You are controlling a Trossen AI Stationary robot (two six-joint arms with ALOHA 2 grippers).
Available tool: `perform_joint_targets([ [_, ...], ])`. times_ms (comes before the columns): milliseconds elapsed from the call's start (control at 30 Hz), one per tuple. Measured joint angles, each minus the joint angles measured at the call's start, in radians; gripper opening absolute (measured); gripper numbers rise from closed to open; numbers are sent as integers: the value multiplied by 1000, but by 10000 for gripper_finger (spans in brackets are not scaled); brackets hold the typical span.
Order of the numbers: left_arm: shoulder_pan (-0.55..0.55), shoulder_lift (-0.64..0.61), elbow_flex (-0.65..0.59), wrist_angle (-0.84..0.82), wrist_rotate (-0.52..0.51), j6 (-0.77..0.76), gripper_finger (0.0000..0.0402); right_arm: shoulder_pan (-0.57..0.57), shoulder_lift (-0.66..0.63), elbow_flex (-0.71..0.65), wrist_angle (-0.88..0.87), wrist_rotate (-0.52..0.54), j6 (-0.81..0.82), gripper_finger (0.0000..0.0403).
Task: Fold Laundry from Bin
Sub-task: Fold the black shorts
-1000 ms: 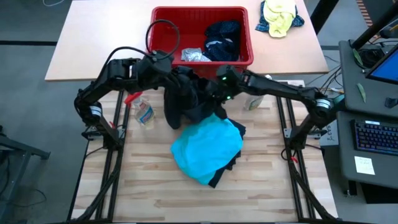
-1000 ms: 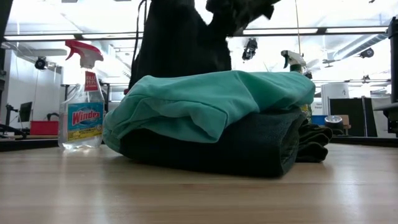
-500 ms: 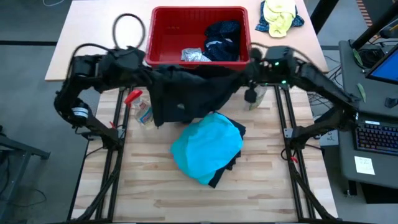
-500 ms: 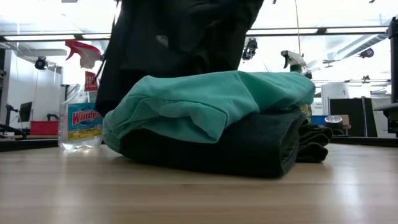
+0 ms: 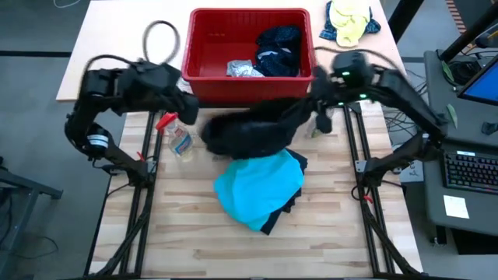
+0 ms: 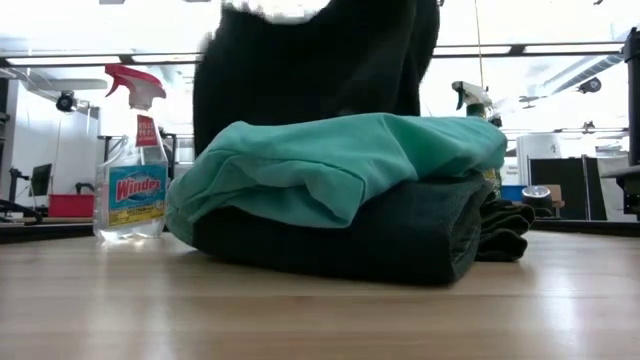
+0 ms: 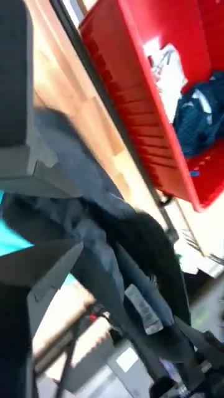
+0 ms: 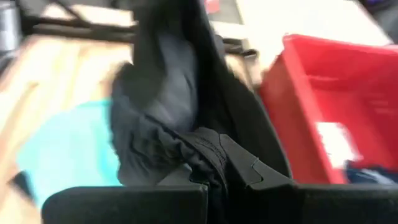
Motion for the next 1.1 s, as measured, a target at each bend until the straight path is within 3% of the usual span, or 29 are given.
perform_joint_targets([
  [167, -3, 48, 0, 22, -61, 145, 154, -41, 90, -9, 84, -209, -5, 9],
  [300, -24, 117, 0, 167, 20, 424, 179, -103, 167, 19, 169, -328, 7, 9],
  [467, -15, 184, 0, 243, 109, 584, 193, -159, 271, 76, 187, -343, 53, 9],
  [867, 65, 244, -18, 243, 187, 656, 194, -167, 361, 141, 186, -390, 69, 9],
  [1100, 124, 239, -214, 311, 263, 700, 194, -166, 338, 141, 186, -390, 56, 9],
])
